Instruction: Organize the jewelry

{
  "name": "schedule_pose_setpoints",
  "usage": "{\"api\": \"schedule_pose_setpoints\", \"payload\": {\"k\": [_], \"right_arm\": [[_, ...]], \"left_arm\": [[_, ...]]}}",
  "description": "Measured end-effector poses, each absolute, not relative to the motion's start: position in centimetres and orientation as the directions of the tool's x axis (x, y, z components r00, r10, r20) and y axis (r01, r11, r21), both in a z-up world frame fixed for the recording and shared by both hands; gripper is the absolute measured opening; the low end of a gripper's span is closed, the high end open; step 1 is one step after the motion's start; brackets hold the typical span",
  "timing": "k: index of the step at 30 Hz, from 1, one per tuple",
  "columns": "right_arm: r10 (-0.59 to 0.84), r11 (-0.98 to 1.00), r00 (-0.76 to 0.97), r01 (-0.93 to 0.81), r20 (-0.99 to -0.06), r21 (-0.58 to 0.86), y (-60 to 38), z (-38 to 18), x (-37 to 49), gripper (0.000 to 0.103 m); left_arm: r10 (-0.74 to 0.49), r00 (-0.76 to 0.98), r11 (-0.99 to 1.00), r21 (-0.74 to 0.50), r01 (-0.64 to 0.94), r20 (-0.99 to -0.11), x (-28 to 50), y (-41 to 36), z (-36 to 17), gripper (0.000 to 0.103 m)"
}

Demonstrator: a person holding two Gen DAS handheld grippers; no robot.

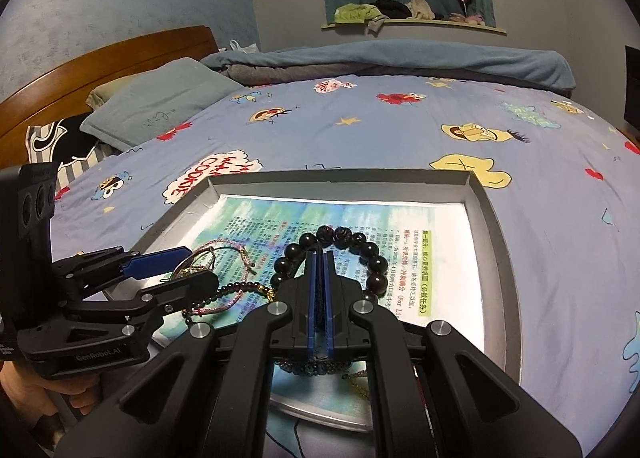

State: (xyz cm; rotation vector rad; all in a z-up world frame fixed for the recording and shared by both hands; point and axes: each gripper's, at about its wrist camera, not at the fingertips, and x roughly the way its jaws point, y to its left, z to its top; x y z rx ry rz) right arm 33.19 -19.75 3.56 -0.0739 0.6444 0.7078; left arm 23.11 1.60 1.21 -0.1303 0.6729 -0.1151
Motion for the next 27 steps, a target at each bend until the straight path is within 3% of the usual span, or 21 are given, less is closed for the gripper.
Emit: {"api": "schedule_pose_setpoints", "payload": {"k": [2, 4, 5, 7, 8, 11, 13, 16, 19, 27], "right_arm": [[0.58, 0.767, 0.575, -0.624, -0.578, 0.149, -19.8, 3.5, 33.2, 0.004], [0.577, 0.771, 0.579, -0.618, -0.576, 0.151, -19.9, 3.4, 33.1, 0.007], [0.577, 0.773, 0.582, -0.616, -0.573, 0.153, -20.0, 3.3, 33.1, 0.016], [0.582, 0.774, 0.59, -0.614, -0.56, 0.157, -20.4, 3.4, 32.9, 0.037], [0.586, 0.774, 0.597, -0.613, -0.548, 0.159, -20.6, 3.4, 32.6, 0.041], [0.588, 0.777, 0.611, -0.609, -0.53, 0.159, -21.2, 3.5, 32.1, 0.041], [0.588, 0.778, 0.619, -0.608, -0.52, 0.157, -21.6, 3.5, 31.5, 0.041], [0.585, 0.783, 0.636, -0.604, -0.503, 0.148, -22.2, 3.6, 30.8, 0.042], [0.579, 0.789, 0.652, -0.598, -0.489, 0.137, -22.7, 3.7, 29.9, 0.053], [0.565, 0.796, 0.669, -0.595, -0.484, 0.107, -23.9, 3.6, 27.9, 0.067]], "left_arm": [[-0.146, 0.773, 0.986, -0.157, 0.061, -0.617, 23.1, 1.6, 1.1, 0.05], [-0.144, 0.774, 0.986, -0.154, 0.061, -0.616, 23.1, 1.6, 0.9, 0.057], [-0.146, 0.777, 0.986, -0.153, 0.065, -0.613, 23.0, 1.5, 0.9, 0.06], [-0.147, 0.788, 0.987, -0.145, 0.074, -0.598, 22.6, 1.3, 1.0, 0.076], [-0.146, 0.796, 0.987, -0.14, 0.078, -0.587, 22.3, 1.2, 1.1, 0.078], [-0.135, 0.821, 0.989, -0.122, 0.081, -0.555, 21.5, 0.9, 1.5, 0.081], [-0.124, 0.835, 0.99, -0.118, 0.071, -0.537, 20.9, 0.9, 1.7, 0.093], [-0.113, 0.853, 0.99, -0.125, 0.057, -0.509, 20.0, 1.1, 2.0, 0.095], [-0.113, 0.86, 0.989, -0.142, 0.048, -0.497, 19.1, 1.3, 2.1, 0.096], [-0.112, 0.868, 0.985, -0.17, 0.033, -0.484, 16.5, 1.4, 2.0, 0.097]]}}
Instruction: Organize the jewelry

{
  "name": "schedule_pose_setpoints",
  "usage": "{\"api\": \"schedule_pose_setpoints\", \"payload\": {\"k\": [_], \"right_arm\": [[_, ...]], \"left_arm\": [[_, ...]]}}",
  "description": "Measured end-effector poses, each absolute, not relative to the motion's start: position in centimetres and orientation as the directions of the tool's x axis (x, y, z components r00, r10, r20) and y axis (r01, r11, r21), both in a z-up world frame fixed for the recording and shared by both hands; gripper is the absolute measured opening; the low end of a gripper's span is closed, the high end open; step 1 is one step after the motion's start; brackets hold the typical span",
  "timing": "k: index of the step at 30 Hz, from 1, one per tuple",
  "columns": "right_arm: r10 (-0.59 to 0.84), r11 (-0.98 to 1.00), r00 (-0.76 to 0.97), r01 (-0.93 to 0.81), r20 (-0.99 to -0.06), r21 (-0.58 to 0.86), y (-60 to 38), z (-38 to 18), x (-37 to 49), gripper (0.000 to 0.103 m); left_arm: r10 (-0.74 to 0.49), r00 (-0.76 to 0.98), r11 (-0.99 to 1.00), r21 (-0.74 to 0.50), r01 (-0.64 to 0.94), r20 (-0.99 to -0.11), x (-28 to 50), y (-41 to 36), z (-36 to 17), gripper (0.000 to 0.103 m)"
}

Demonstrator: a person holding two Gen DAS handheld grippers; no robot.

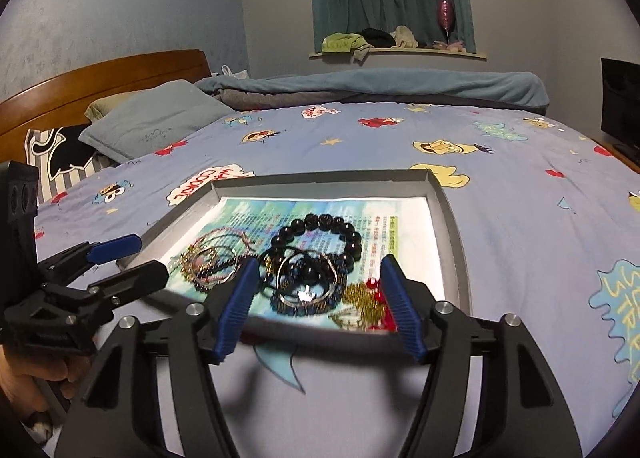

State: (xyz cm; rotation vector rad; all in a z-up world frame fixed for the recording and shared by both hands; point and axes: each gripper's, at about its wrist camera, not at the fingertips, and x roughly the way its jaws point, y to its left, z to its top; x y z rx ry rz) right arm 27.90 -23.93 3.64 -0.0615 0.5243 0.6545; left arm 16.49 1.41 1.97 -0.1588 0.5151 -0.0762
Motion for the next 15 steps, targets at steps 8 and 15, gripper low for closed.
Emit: {"api": "schedule_pose_setpoints", "payload": {"k": [8, 15], "right_arm": [[0.561, 0.795, 0.669, -0.599, -0.487, 0.094, -24.9, 3.4, 25.6, 0.078], [0.567, 0.794, 0.669, -0.6, -0.48, 0.101, -25.8, 3.2, 24.0, 0.081]], "left_arm": [[-0.099, 0.873, 0.984, -0.179, 0.014, -0.477, 13.5, 1.2, 1.6, 0.098], [-0.053, 0.89, 0.984, -0.177, -0.032, -0.454, 11.4, 1.5, 1.6, 0.098]]}}
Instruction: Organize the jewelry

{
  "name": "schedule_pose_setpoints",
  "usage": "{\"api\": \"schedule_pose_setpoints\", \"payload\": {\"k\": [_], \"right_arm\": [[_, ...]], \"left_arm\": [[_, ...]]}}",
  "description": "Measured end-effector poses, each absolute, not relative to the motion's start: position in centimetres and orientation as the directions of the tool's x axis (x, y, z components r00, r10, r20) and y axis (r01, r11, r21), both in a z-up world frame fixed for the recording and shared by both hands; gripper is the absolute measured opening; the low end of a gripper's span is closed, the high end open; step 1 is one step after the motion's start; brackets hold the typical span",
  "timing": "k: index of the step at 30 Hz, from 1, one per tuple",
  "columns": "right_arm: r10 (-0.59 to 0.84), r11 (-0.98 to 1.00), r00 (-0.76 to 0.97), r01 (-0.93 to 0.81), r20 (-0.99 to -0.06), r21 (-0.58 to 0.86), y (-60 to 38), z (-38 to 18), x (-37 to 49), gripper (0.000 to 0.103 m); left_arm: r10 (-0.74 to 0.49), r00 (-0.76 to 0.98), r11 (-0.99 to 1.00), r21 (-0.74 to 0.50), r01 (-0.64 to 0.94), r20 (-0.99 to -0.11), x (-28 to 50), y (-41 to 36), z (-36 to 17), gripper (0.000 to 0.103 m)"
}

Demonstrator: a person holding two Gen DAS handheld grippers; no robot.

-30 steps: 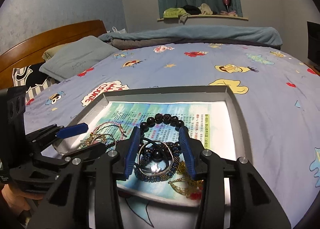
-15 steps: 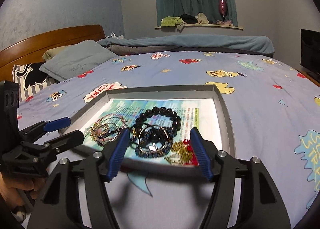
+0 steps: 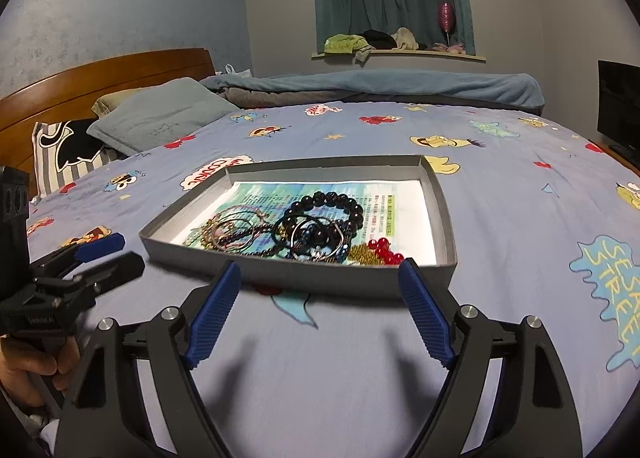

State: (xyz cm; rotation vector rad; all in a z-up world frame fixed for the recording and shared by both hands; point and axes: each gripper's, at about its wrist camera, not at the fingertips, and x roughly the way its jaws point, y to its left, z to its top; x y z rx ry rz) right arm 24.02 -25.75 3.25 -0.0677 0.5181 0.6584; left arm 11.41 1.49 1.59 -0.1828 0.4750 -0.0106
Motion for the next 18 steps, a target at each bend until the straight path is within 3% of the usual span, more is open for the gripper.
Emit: {"api": "schedule_pose_setpoints", "payload": {"k": [18], "right_arm": [[0.592, 0.779, 0.68, -0.619, -0.433, 0.093, -27.0, 3.6, 20.6, 0.094]], "left_arm": [[0.014, 0.907, 0.989, -0.13, -0.076, -0.42, 9.1, 1.1, 1.8, 0.098]]}}
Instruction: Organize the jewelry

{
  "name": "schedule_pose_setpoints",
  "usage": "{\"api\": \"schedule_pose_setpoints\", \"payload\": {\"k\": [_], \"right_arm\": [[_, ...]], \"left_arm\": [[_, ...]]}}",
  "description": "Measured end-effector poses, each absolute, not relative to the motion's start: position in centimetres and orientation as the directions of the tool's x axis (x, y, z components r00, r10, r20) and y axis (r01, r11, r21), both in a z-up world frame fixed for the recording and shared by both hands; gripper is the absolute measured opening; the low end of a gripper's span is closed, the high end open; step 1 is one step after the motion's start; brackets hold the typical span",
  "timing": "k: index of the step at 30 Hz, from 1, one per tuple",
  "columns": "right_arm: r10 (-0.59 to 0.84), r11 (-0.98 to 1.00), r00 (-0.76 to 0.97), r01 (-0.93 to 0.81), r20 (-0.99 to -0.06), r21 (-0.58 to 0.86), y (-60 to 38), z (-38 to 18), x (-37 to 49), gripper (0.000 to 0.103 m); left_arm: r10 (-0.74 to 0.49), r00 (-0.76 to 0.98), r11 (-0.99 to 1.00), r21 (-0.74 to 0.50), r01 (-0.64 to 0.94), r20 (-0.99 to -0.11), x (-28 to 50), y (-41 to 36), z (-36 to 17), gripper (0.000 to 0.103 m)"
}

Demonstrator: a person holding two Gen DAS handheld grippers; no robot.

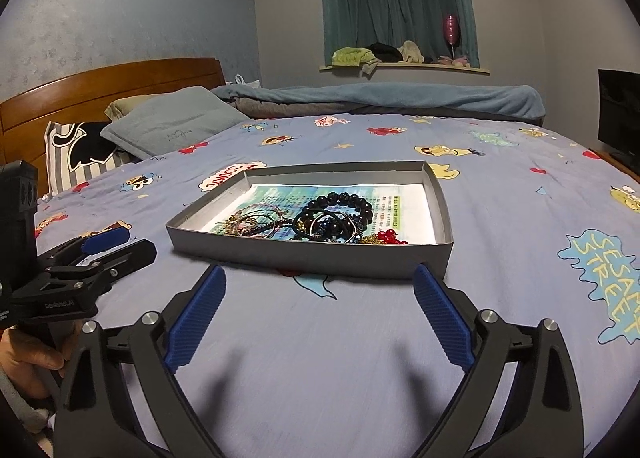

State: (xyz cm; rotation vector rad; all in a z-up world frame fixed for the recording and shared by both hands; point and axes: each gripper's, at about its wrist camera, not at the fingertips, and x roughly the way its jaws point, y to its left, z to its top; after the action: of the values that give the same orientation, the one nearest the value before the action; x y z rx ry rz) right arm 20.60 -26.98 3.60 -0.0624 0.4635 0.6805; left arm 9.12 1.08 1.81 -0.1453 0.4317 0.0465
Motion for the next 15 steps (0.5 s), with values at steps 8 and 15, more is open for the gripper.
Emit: {"api": "schedule_pose_setpoints", "payload": {"k": [8, 15], "right_arm": [[0.591, 0.781, 0.688, -0.619, -0.421, 0.085, -27.05, 3.73, 20.0, 0.097], [0.591, 0.781, 0.688, -0.619, -0.421, 0.086, -27.05, 3.74, 19.95, 0.097]], "left_arm": [[0.015, 0.916, 0.99, -0.12, -0.069, -0.402, 8.68, 0.86, 1.87, 0.098], [0.014, 0.915, 0.99, -0.12, -0.068, -0.403, 8.71, 0.77, 1.89, 0.098]]}}
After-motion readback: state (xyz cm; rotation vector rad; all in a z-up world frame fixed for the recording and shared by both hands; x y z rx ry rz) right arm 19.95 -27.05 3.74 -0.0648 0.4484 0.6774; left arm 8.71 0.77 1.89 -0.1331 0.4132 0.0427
